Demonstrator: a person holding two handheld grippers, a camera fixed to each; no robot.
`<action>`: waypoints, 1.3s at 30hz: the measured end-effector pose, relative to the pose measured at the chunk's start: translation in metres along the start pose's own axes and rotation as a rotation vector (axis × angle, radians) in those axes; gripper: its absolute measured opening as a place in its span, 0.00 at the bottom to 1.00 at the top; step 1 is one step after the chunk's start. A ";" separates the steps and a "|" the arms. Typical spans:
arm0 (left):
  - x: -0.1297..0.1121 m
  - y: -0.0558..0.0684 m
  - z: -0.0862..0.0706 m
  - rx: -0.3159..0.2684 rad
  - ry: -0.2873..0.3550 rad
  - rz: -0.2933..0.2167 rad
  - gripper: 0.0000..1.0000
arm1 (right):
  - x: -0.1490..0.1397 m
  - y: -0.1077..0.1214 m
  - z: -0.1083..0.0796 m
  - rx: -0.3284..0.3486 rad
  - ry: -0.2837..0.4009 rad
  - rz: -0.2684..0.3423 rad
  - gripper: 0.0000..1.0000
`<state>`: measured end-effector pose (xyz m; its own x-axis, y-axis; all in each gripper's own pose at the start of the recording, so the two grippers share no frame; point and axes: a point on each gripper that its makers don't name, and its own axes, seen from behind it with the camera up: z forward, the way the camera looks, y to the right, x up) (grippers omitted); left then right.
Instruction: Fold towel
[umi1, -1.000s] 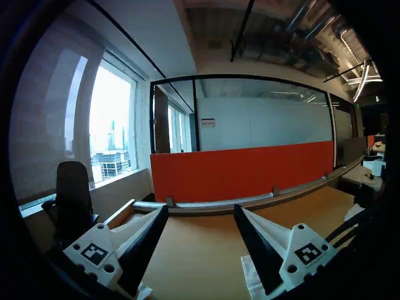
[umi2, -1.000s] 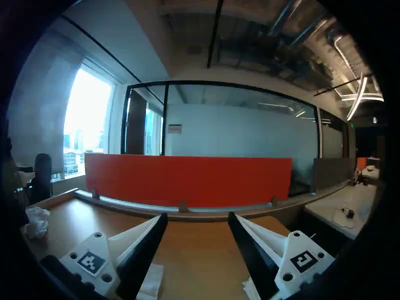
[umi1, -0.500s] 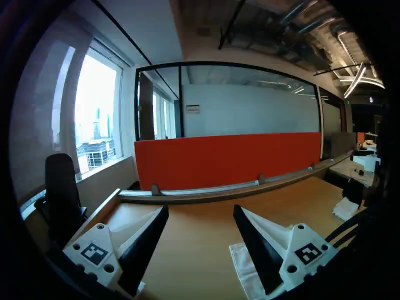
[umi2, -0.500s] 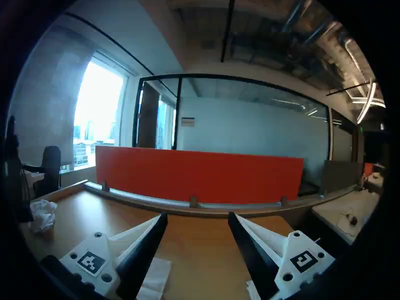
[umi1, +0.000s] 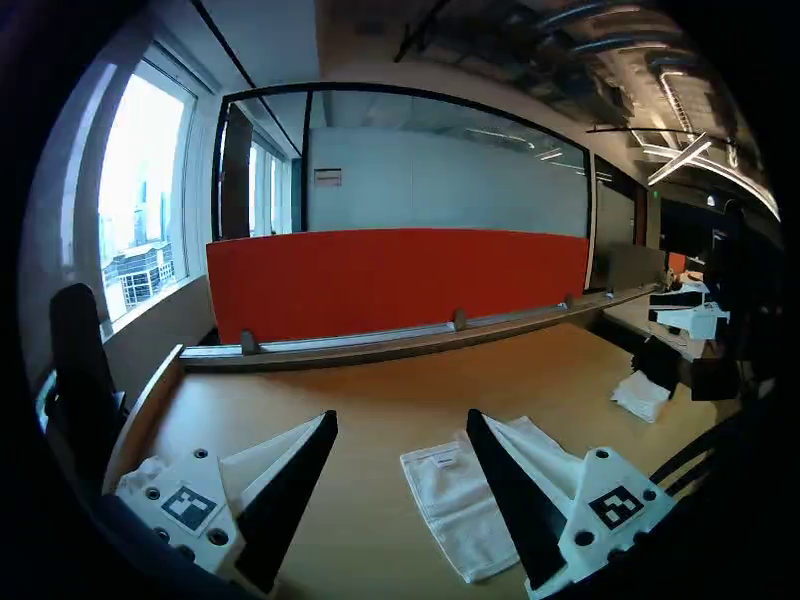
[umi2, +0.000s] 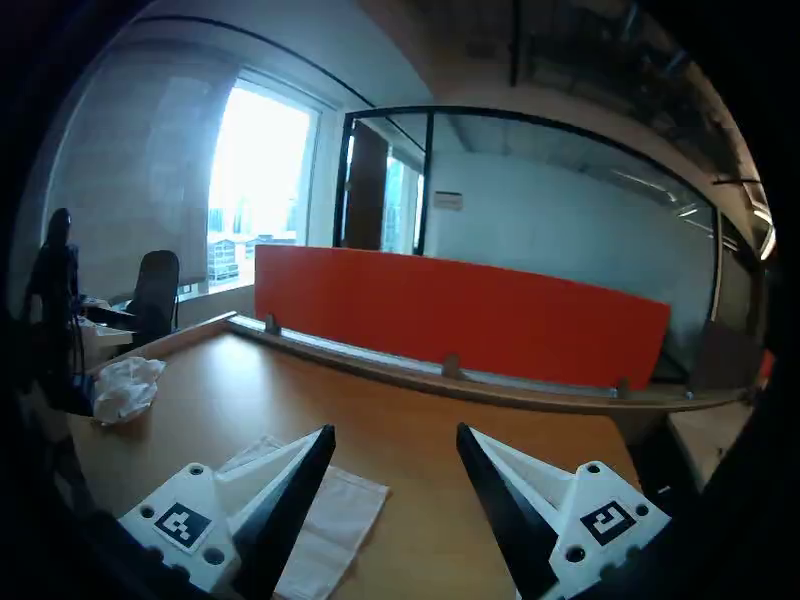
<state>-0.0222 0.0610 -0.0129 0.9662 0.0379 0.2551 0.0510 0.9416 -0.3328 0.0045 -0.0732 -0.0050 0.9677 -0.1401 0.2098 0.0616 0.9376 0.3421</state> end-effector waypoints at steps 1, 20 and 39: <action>-0.001 0.001 0.000 -0.004 -0.004 0.005 0.96 | -0.001 -0.001 0.000 0.004 -0.003 0.000 0.94; -0.045 0.032 0.007 -0.128 -0.115 0.098 0.96 | -0.038 -0.035 0.002 0.128 -0.111 -0.049 0.94; -0.107 0.055 0.016 -0.191 -0.219 0.138 0.96 | -0.107 -0.060 0.006 0.207 -0.245 -0.065 0.94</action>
<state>-0.1267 0.1145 -0.0439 0.8911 0.2515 0.3777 -0.0106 0.8436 -0.5369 -0.1043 -0.1158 -0.0427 0.8743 -0.2930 0.3869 0.0458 0.8435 0.5352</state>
